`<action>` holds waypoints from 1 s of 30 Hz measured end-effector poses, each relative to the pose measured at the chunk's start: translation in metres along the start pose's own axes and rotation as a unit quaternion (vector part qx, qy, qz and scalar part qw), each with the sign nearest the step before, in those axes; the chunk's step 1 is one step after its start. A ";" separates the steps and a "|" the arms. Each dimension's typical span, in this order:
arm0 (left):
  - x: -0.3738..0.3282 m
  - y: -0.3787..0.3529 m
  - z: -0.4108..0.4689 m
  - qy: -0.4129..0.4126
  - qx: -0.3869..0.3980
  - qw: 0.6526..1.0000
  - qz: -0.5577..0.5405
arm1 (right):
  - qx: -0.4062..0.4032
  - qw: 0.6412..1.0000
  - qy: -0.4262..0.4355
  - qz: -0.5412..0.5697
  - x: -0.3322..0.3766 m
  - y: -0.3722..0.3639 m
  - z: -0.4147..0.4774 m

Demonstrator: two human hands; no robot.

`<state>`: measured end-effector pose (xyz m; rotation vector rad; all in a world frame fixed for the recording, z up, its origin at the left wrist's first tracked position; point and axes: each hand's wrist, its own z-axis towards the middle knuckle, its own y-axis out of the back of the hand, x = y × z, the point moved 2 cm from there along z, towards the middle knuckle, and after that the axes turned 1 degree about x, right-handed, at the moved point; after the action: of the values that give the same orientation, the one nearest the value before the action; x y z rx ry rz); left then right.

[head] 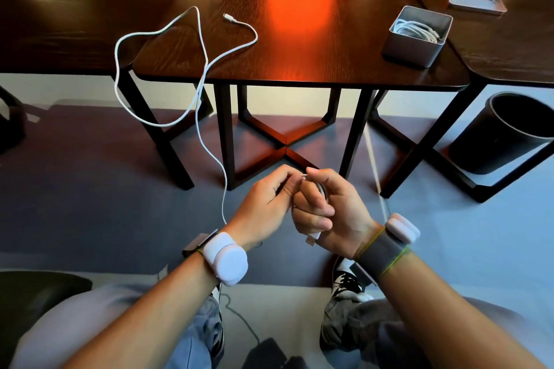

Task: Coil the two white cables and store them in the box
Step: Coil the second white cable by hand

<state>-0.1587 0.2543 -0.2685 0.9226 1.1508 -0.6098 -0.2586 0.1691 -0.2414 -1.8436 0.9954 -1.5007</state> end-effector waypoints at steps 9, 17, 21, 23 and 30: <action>-0.006 0.006 0.000 -0.001 -0.076 0.997 -0.020 | -0.117 0.993 -0.001 -0.009 0.000 0.008 0.004; -0.015 0.004 -0.006 -0.013 0.020 1.000 -0.001 | 0.098 0.987 -0.129 -0.003 0.001 -0.005 -0.008; -0.015 0.005 -0.004 -0.006 0.032 0.999 -0.013 | 0.127 0.979 -0.159 -0.025 -0.004 -0.009 -0.007; -0.014 0.005 -0.002 0.000 0.021 0.999 -0.035 | 0.112 0.981 -0.155 -0.037 -0.004 -0.008 -0.007; -0.009 0.004 0.001 0.031 0.013 0.996 -0.083 | 0.029 0.995 -0.091 -0.036 0.001 -0.006 -0.008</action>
<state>-0.1576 0.2549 -0.2584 0.8784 1.2871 -0.7365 -0.2651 0.1720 -0.2342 -1.9535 0.7998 -1.3586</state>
